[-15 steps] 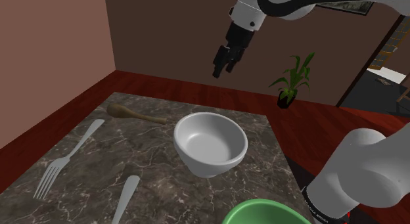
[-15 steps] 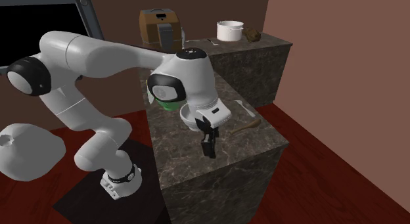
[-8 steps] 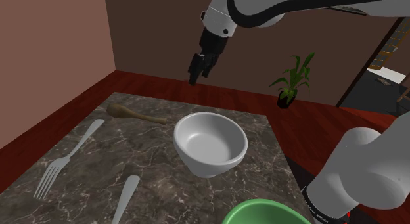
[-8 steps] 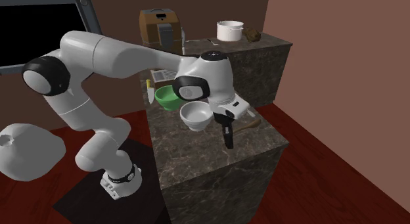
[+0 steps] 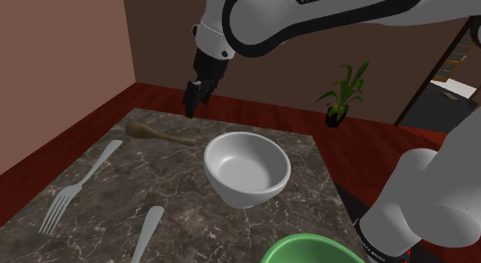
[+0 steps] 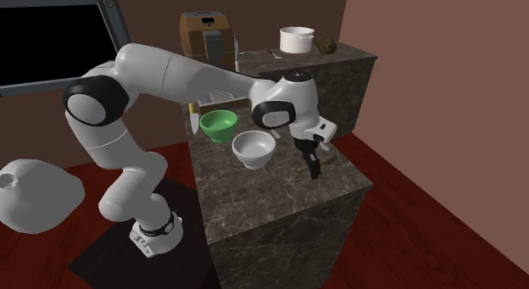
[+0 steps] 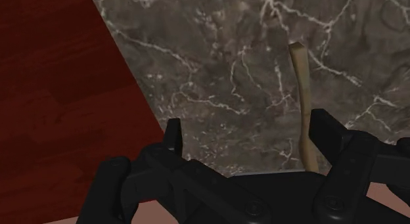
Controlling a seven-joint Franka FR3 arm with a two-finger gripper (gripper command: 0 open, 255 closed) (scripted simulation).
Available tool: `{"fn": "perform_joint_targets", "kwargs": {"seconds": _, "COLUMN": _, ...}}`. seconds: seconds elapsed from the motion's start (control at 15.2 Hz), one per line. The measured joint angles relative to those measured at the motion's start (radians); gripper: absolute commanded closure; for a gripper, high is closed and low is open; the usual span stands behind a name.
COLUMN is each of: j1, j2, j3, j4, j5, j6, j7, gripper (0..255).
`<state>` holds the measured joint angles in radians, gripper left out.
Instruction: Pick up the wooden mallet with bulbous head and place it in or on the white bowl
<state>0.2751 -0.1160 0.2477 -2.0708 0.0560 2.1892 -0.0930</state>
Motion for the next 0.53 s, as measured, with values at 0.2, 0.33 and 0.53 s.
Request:
{"fn": "perform_joint_targets", "kwargs": {"seconds": 0.2, "j1": 0.025, "j2": 0.077, "j3": 0.032, "j4": 0.054, "j5": -0.027, "j6": 0.029, "j7": 0.001, "gripper": 0}}
{"fn": "perform_joint_targets", "kwargs": {"seconds": 0.33, "j1": 0.045, "j2": 0.124, "j3": 0.052, "j4": 0.091, "j5": -0.047, "j6": 0.039, "j7": 0.005, "gripper": 0}}
{"fn": "perform_joint_targets", "kwargs": {"seconds": 0.53, "j1": 0.066, "j2": 0.182, "j3": 0.072, "j4": 0.123, "j5": -0.073, "j6": 0.067, "j7": 0.005, "gripper": 0}}
